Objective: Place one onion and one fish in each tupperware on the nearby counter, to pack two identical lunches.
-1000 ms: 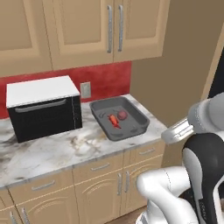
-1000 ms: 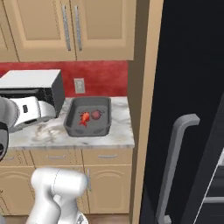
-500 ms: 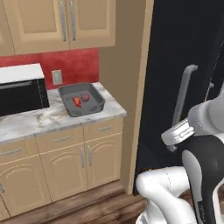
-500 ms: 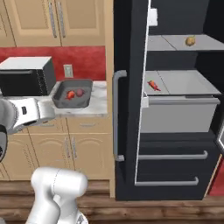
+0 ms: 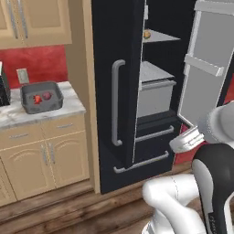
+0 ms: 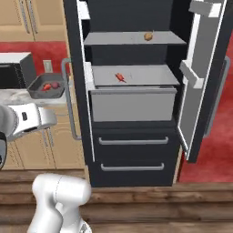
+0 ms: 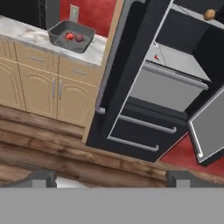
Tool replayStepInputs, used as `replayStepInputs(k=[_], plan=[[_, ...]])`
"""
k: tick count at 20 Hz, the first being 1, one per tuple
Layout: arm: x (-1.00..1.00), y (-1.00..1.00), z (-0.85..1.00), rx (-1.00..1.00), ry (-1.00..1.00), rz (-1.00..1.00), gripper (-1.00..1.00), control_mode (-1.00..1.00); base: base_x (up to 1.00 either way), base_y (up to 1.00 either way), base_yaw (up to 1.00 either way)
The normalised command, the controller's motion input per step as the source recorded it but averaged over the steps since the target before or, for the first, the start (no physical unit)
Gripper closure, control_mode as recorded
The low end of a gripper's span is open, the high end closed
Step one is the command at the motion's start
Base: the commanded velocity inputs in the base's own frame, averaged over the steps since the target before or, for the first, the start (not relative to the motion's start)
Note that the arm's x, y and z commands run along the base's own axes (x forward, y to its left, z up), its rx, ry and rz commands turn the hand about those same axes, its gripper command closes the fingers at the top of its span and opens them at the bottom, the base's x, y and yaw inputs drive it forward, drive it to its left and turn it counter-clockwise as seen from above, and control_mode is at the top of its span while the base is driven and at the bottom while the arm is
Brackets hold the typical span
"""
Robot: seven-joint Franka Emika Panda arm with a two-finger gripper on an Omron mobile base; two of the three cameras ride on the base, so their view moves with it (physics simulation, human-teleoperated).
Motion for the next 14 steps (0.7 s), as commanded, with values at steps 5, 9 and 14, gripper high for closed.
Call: replayStepInputs(k=[5,9,14], plan=[[0.0,0.0,0.0,0.0,0.0,0.0,-1.0,1.0,0.11,-1.0,0.0],[0.0,0.0,0.0,0.0,0.0,0.0,-1.0,1.0,0.62,-0.81,0.05],[0.0,0.0,0.0,0.0,0.0,0.0,-1.0,1.0,0.77,-0.25,0.15]])
